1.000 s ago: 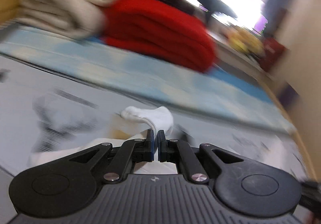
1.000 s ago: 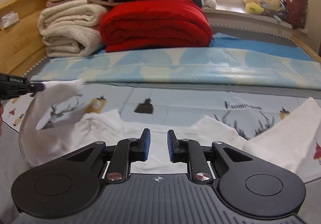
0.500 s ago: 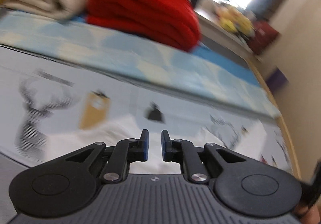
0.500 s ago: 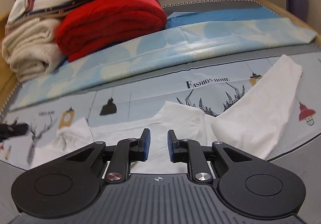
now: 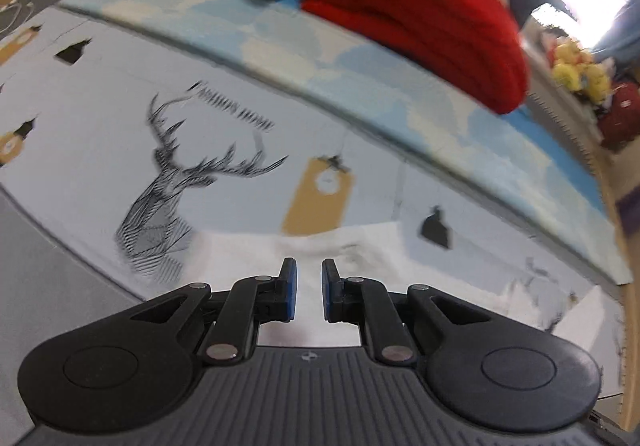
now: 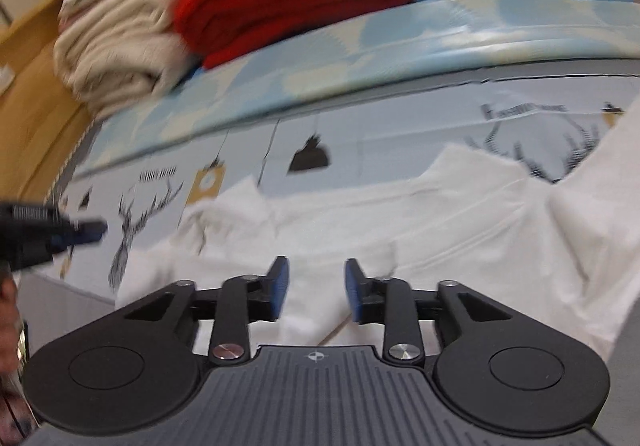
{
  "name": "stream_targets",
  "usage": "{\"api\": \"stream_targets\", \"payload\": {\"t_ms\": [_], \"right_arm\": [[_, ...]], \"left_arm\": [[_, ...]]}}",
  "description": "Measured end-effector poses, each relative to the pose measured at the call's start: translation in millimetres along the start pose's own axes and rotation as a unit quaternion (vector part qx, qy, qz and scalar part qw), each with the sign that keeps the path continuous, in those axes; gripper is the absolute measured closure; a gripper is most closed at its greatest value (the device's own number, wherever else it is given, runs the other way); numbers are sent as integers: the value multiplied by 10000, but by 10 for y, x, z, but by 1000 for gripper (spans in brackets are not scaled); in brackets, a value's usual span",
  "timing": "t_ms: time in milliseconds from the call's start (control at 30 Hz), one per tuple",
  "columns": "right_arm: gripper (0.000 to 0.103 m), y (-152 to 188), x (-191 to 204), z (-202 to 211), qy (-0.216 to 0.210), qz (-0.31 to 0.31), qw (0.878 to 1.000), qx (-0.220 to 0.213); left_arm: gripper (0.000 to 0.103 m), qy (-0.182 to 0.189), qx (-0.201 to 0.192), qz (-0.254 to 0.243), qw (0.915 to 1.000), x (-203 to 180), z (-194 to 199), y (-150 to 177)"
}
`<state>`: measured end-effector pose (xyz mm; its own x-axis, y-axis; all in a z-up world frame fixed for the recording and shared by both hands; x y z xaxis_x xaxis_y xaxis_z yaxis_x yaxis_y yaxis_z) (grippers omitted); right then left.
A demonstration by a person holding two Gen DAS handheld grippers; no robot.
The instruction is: Fold small clothes
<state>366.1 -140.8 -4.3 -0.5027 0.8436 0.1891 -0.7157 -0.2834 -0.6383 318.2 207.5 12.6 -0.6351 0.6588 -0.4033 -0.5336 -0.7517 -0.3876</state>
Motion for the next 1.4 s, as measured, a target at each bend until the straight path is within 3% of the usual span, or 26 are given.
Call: {"api": "stream_targets", "payload": {"t_ms": [67, 167, 600, 700, 767, 800, 867, 1033, 1200, 1300, 1400], "right_arm": [[59, 23, 118, -94, -3, 185, 9998, 97], [49, 65, 284, -251, 36, 576, 9981, 230], [44, 266, 582, -791, 761, 1702, 9788, 853], [49, 290, 548, -836, 1002, 1827, 9733, 960], [68, 281, 528, -815, 986, 1851, 9733, 937], [84, 273, 523, -803, 971, 1860, 9735, 912], [96, 241, 504, -742, 938, 1832, 9752, 809], [99, 73, 411, -392, 801, 1493, 9854, 142], [100, -10, 223, 10, 986, 1383, 9841, -523], [100, 68, -4, 120, 1270, 1263, 9824, -526], [100, 234, -296, 77, 1528, 1020, 9829, -105]], "left_arm": [[90, 121, 120, 72, 9998, 0, -39, -23], [80, 174, 141, 17, 9997, -2, -55, -52], [80, 291, 165, 169, 9993, -1, -31, -188], [80, 292, 129, 184, 9993, 11, -11, -223], [80, 299, 94, 214, 9993, 16, 7, -243], [80, 302, 82, 226, 9993, 18, 13, -250], [80, 303, 80, 244, 9992, 13, 18, -249], [80, 355, 111, 140, 9992, -36, 24, -214], [80, 348, 74, 108, 9993, -19, 52, -218], [80, 307, 56, 79, 9995, -8, 58, -219], [80, 279, 53, 59, 9996, -17, 56, -215]]}}
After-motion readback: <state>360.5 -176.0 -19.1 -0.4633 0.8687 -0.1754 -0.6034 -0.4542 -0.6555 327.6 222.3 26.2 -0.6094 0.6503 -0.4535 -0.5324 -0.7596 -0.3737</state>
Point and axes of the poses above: each gripper's, at about its wrist camera, not at the fingertips, and z roughly against the way its jaws point, x to its left, y to its underside, the point moved 3 cm from there along -z, roughly the way its jaws point, and after that the axes turned 15 degrees about z, right-handed, at the moved point
